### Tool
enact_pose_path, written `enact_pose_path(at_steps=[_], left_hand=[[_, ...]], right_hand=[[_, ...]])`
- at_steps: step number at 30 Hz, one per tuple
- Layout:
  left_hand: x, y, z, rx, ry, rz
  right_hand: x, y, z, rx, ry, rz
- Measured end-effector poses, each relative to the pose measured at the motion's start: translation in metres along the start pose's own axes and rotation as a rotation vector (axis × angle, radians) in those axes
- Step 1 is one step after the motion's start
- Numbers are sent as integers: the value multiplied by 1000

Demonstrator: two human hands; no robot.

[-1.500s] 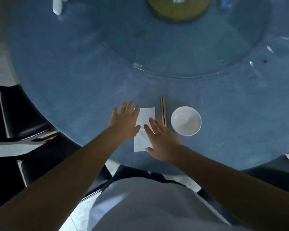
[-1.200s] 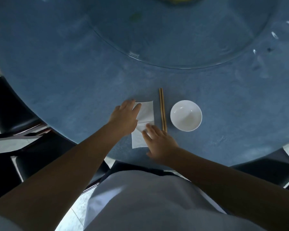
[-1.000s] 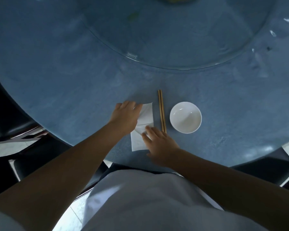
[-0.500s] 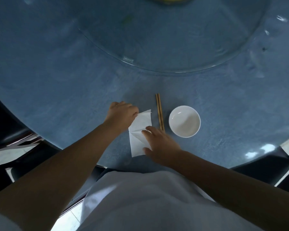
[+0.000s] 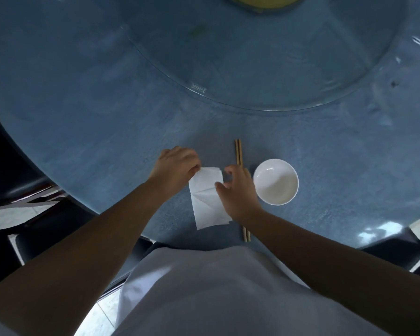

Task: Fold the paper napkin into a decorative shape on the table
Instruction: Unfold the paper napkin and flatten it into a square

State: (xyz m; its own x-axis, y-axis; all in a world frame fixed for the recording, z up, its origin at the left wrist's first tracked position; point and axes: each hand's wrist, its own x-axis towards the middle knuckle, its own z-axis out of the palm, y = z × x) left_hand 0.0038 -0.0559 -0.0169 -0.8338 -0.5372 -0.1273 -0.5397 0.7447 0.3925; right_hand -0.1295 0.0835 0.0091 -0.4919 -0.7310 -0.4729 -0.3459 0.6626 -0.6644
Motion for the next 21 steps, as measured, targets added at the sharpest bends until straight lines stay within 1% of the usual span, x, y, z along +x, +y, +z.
enact_pose_path(at_steps=[2,5,8,10,12,15,17,18,21], left_hand=[[-5,-3,-1,-46,36,35],[-13,-8,-3,-127,47,85],[-20,-10,-5,-197,2,47],[-25,-13,-6,-225,9,30],[-29,-15,-7,-256,41,26],[-36,-15,-8,-272,51,4],[-41,-13,-4,-284,75,-59],[-44,-10,-2,-314,90,-124],[-53,8,-2,-554,136,-426]], right_hand=[[9,-5,1,22,15,39],[17,-10,4,-35,-39,-22],[21,-10,7,-138,-108,-77],[21,-9,10,-229,-153,-124],[20,-8,12,-300,-139,-163],[18,-9,15,-332,-105,-177],[15,-12,14,-318,-83,-175],[13,-13,14,-300,-70,-165],[12,-16,16,-176,-94,-68]])
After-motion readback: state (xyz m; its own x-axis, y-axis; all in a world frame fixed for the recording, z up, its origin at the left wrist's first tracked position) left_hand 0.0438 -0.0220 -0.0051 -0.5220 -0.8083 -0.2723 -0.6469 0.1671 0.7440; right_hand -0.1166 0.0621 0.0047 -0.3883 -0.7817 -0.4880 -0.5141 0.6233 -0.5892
